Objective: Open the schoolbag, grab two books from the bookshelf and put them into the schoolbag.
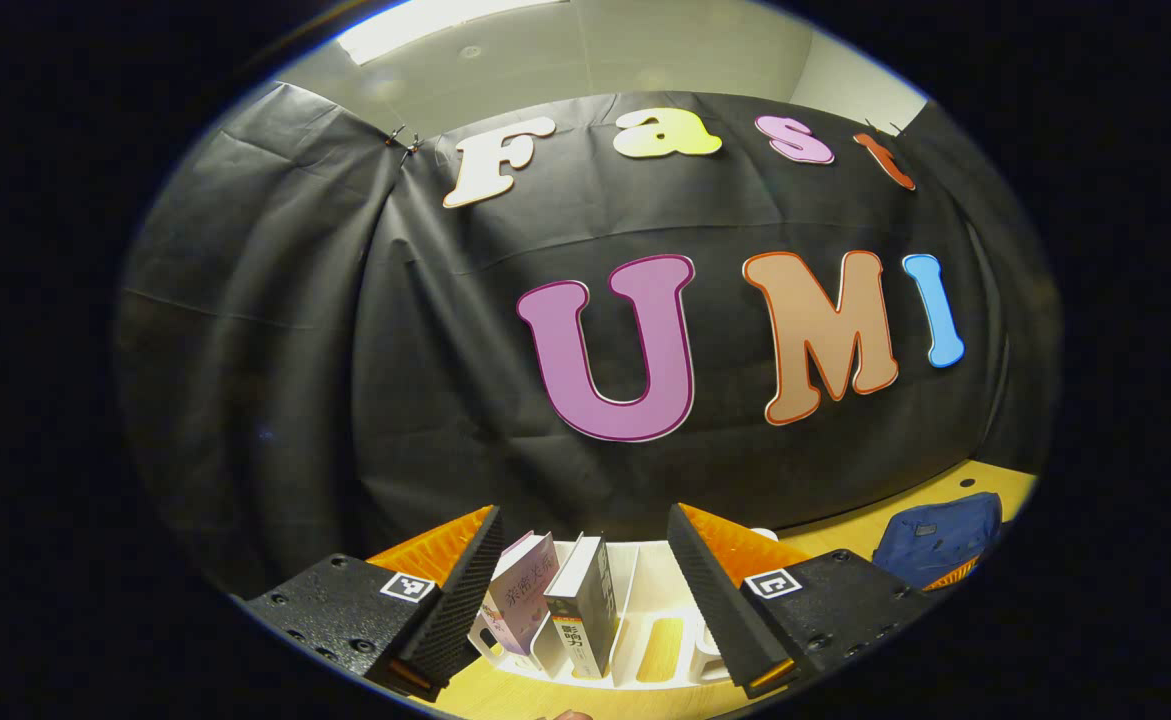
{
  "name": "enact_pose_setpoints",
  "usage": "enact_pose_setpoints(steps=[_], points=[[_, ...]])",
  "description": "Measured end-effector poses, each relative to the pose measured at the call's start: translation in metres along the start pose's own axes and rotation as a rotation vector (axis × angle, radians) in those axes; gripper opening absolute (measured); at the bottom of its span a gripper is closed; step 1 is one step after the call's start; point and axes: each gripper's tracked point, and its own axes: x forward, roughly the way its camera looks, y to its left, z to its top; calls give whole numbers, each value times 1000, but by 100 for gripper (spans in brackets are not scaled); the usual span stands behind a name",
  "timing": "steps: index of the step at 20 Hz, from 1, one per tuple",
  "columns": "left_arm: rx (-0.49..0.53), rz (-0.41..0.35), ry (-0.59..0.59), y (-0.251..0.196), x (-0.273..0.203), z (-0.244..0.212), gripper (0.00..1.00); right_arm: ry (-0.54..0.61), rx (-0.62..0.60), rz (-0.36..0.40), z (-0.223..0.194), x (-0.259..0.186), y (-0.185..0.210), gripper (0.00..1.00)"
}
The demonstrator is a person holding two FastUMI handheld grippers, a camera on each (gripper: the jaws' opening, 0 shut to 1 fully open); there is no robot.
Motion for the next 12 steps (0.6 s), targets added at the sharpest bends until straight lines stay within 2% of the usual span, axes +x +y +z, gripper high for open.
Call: enact_pose_setpoints(steps=[1,3,4,5,6,7,8,9,12], points=[[0,-4,2,-1,0,0,96,13,-1,-18,-5,-2,-4,99],[-4,-11,1,-2,2,0,96,27,17,-60,-8,-6,-15,98],[-7,-14,1,-3,3,0,99,33,27,-88,-9,-8,-23,98],[-9,-19,2,-6,4,-1,96,39,35,-109,-9,-11,-30,97],[-9,-23,2,-7,3,-2,99,48,43,-118,-11,-11,-33,97],[-10,-27,1,-8,3,-1,96,65,41,-133,-14,-12,-36,97],[-10,-31,-1,-8,4,-1,96,87,31,-138,-21,-9,-34,87],[-9,-33,-3,-9,4,0,96,117,18,-130,-28,-5,-31,87],[-2,-36,-4,-10,4,2,96,210,-21,-98,-62,2,-15,72]])
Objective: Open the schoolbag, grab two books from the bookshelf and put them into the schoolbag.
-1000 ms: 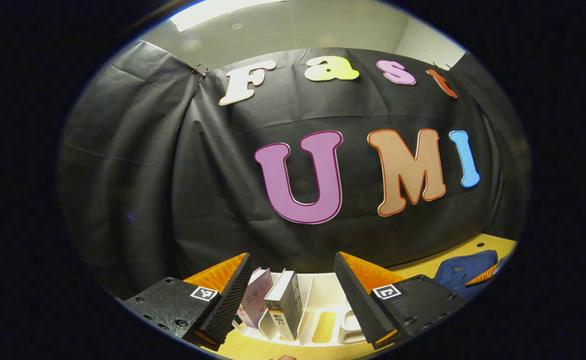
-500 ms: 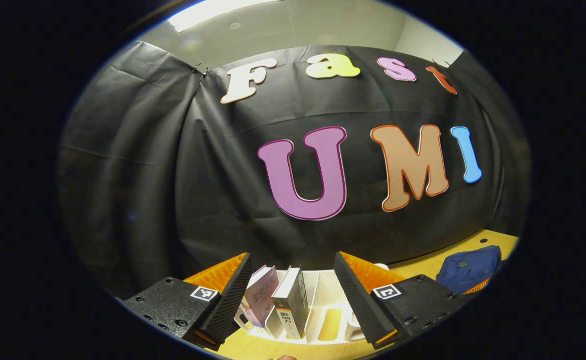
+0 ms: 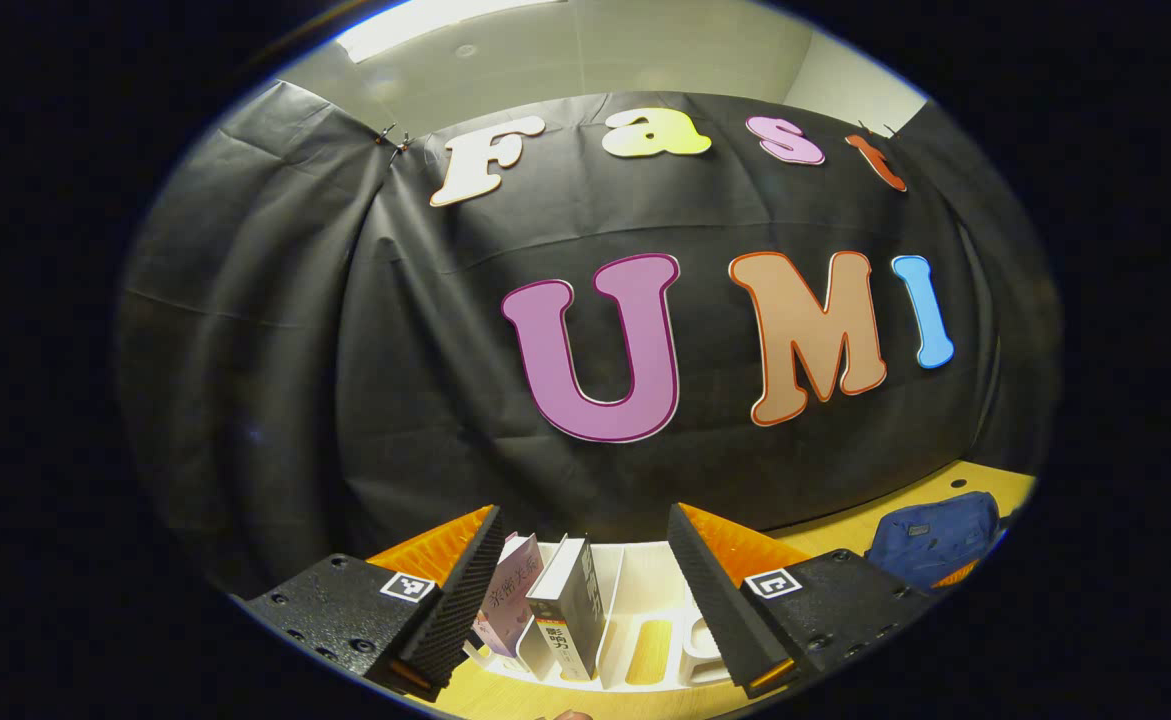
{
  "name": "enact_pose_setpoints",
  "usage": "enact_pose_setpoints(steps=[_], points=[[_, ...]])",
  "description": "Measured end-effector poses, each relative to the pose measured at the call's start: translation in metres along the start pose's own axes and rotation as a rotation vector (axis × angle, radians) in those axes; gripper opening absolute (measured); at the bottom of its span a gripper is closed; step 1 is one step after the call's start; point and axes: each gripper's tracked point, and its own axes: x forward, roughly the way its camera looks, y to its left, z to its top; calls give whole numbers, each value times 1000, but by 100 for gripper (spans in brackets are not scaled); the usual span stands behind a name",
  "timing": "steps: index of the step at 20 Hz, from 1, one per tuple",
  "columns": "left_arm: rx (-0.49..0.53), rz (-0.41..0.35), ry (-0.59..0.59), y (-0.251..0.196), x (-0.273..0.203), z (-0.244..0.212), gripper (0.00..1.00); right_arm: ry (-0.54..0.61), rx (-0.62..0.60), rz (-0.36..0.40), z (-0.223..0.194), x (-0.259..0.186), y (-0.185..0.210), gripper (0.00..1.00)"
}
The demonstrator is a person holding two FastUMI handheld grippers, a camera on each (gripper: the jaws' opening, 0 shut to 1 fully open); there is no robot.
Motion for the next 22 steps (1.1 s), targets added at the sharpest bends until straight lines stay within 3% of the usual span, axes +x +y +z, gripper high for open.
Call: enact_pose_setpoints(steps=[1,6,10,11,22], points=[[2,0,2,1,0,0,96,12,-12,-3,-3,3,1,67],[18,10,9,7,-2,-2,96,16,21,10,-2,0,-6,10],[11,17,37,14,0,-11,96,21,110,26,13,-7,-32,2],[8,7,52,13,3,-14,99,19,124,26,19,-9,-40,2],[-58,-47,235,29,36,-68,96,16,226,-19,54,-9,-130,2]])
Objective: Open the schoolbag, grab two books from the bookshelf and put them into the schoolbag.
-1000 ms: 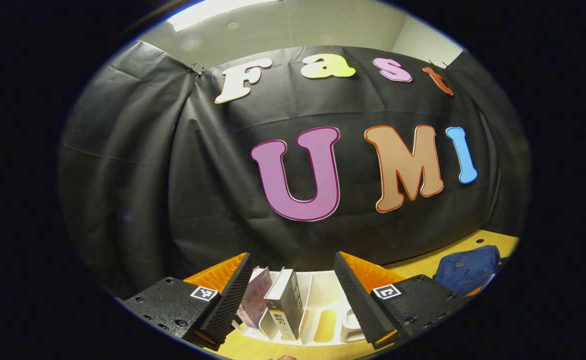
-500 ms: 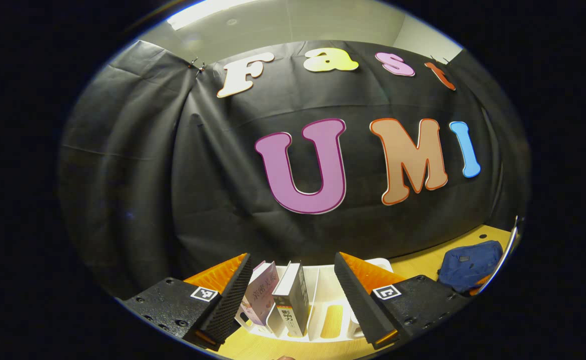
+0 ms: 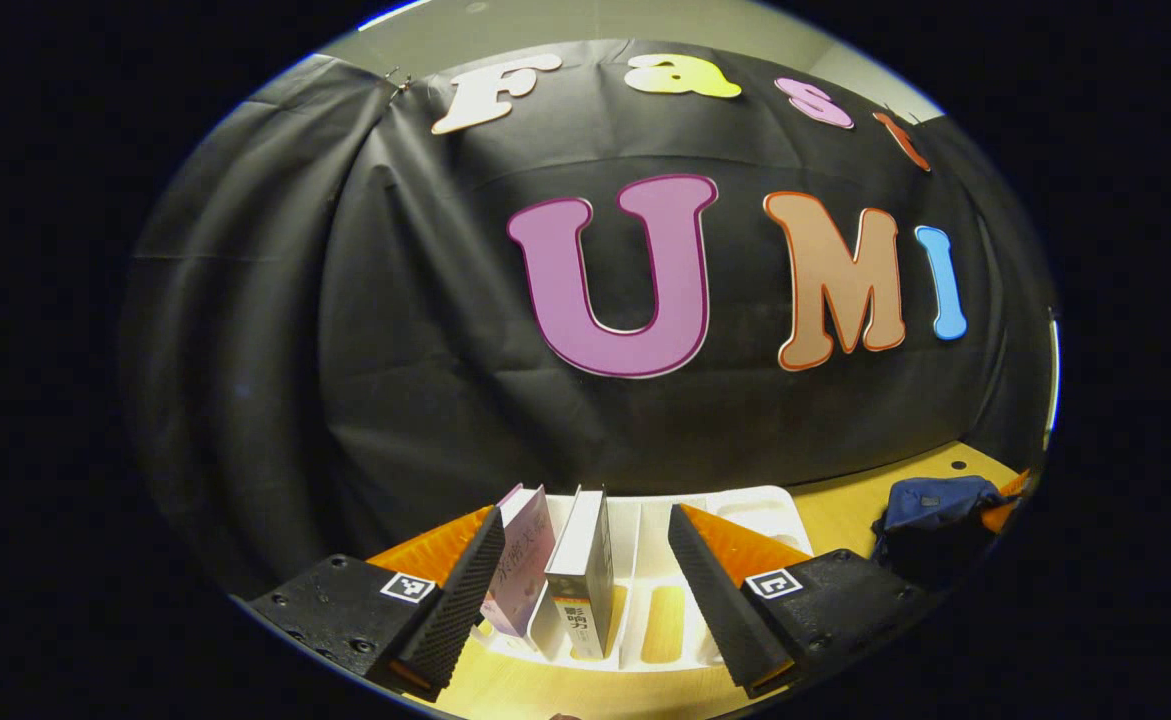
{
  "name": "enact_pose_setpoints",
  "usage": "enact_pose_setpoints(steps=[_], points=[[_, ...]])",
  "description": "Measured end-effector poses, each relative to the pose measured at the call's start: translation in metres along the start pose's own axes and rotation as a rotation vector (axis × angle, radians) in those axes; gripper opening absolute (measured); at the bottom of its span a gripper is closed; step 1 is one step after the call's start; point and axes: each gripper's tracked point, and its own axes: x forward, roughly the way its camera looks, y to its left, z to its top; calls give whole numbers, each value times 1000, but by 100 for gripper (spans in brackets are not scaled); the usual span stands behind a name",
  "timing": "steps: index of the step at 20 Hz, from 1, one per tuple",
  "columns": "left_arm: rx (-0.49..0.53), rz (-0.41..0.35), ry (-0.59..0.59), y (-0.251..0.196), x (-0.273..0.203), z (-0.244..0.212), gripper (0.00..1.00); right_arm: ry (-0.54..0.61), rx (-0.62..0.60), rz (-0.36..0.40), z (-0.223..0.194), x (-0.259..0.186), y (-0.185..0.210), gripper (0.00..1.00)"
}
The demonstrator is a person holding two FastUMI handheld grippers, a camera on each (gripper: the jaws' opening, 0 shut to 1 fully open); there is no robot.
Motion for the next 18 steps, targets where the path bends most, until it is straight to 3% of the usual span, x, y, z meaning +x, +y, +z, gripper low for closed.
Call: enact_pose_setpoints(steps=[1,2,9,18], points=[[-10,-11,28,0,5,-5,100,4,8,-4,3,0,-4,2],[-21,-25,61,0,12,-14,96,8,15,-3,4,1,-7,2],[-48,-65,284,8,54,-65,96,31,44,-31,15,0,-34,3],[-26,-115,531,2,81,-121,92,36,37,-36,12,1,-34,3]])
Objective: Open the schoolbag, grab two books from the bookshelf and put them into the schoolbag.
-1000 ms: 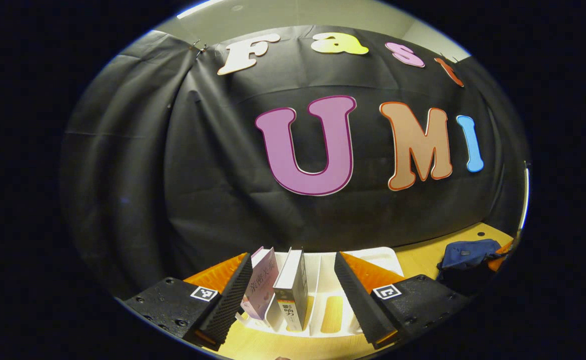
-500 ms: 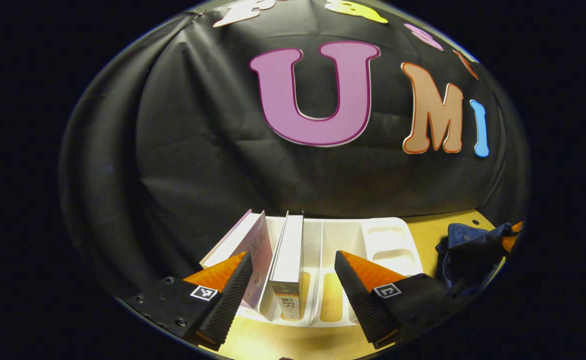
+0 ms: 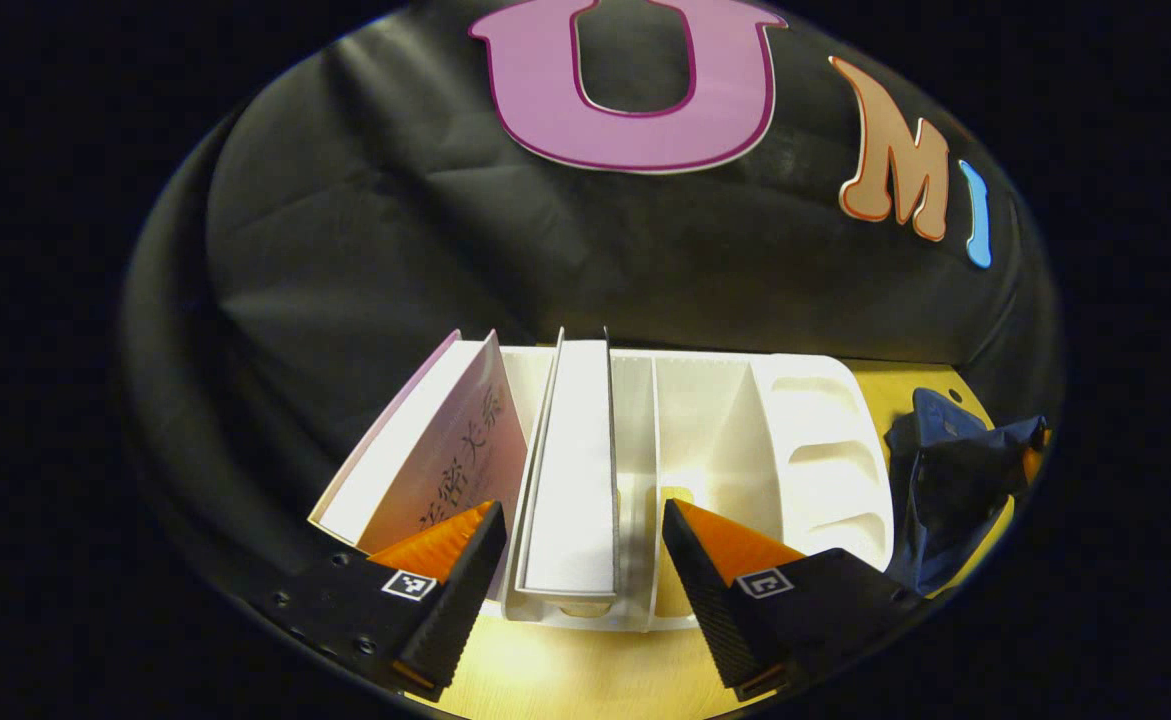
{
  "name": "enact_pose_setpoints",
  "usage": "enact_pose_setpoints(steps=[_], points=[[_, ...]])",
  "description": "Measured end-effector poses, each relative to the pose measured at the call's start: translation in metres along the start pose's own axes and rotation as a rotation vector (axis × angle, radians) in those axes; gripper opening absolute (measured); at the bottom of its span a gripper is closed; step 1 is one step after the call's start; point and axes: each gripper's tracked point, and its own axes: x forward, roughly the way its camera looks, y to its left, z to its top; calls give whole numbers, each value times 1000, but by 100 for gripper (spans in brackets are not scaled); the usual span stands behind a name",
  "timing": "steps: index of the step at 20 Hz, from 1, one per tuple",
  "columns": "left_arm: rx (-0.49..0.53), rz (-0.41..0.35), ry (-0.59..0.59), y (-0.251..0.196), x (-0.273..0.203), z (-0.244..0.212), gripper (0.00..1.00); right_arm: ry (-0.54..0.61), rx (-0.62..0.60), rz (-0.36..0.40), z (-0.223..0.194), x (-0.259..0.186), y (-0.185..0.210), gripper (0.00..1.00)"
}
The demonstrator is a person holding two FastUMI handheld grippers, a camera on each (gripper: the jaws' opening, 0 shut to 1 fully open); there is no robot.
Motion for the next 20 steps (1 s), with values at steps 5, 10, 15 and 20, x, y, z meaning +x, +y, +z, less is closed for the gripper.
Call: enact_pose_setpoints(steps=[5,10,15,20], points=[[10,13,55,4,9,-10,67,-1,2,2,0,0,-1,3],[-12,1,79,1,10,-17,39,-6,3,7,-2,-1,2,2],[-44,-1,36,-2,2,-4,33,-11,1,10,-1,-2,2,3],[-71,-3,-63,-1,-25,38,31,-16,-3,13,-3,-2,0,3]])
